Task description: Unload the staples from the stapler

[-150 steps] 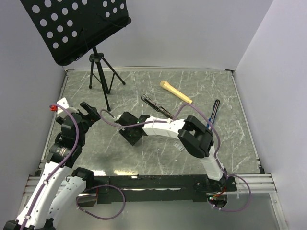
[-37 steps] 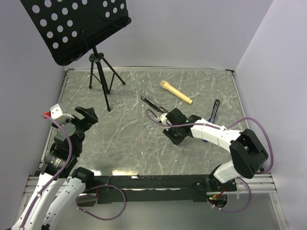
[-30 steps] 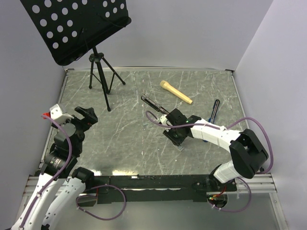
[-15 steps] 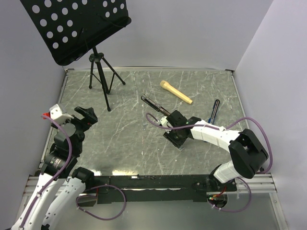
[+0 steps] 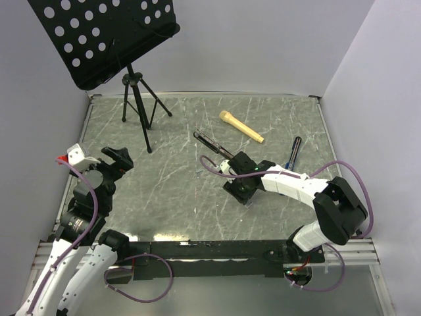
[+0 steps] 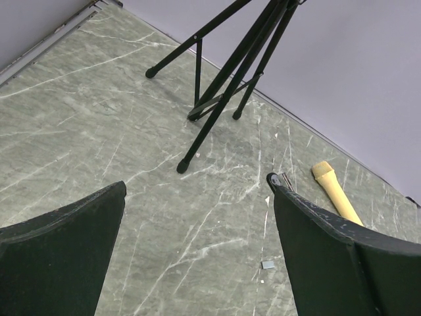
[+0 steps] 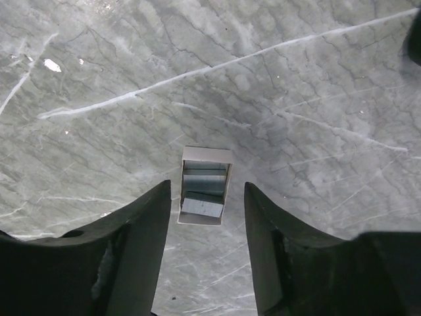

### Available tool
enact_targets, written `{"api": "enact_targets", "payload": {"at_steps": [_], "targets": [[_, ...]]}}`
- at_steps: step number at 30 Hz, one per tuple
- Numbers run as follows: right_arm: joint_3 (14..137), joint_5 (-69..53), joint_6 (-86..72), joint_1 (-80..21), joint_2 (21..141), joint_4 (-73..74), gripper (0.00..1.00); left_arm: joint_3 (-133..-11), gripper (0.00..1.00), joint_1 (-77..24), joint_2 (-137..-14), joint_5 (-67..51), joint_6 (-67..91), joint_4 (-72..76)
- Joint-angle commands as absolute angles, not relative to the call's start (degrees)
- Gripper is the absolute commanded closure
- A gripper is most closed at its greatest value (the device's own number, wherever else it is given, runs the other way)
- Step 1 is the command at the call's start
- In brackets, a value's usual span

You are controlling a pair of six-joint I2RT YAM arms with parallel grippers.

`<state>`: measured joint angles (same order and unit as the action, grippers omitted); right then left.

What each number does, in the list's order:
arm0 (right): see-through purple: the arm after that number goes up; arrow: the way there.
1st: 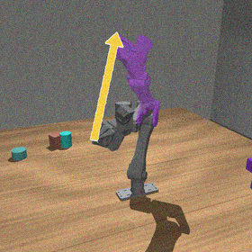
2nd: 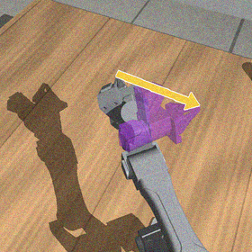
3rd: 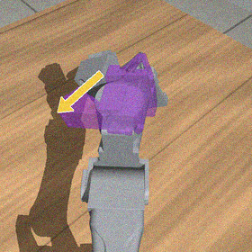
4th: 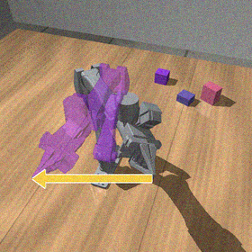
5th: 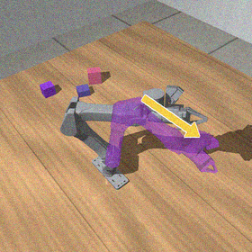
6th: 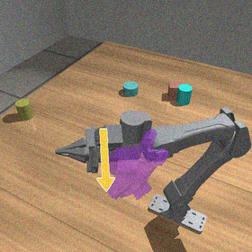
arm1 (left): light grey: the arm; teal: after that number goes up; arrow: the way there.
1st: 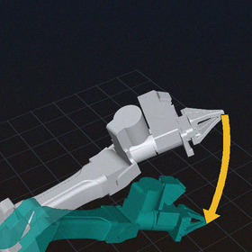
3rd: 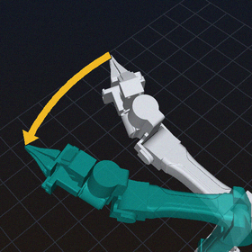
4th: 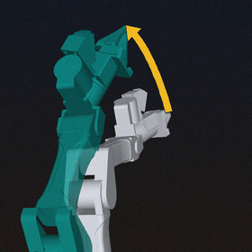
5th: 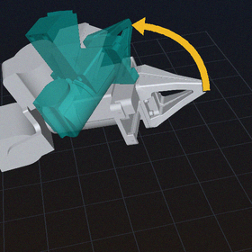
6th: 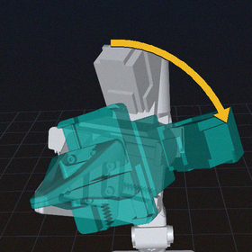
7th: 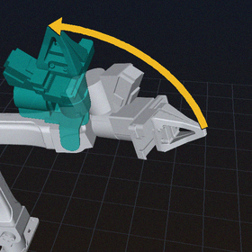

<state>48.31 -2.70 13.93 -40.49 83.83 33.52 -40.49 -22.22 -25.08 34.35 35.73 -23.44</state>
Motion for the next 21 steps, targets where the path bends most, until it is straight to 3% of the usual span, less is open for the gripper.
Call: {"api": "enact_targets", "payload": {"at_steps": [1, 13, 21], "targets": [[49.7, -1.7, 13.6, -40.3, 84.4, 33.7, 0.41, -40.5, 0.01, -22.4, -24.8, 35.1, 35.5, -22.7], [52.6, -1.0, 13.2, -39.7, 89.9, 34.6, 0.38, -40.3, 0.01, -22.4, -24.6, 34.8, 35.4, -22.2], [54.1, -4.7, 13.3, -39.3, 91.8, 33.6, 0.43, -40.3, 0.01, -22.4, -24.4, 35.1, 35.3, -22.5]]}}
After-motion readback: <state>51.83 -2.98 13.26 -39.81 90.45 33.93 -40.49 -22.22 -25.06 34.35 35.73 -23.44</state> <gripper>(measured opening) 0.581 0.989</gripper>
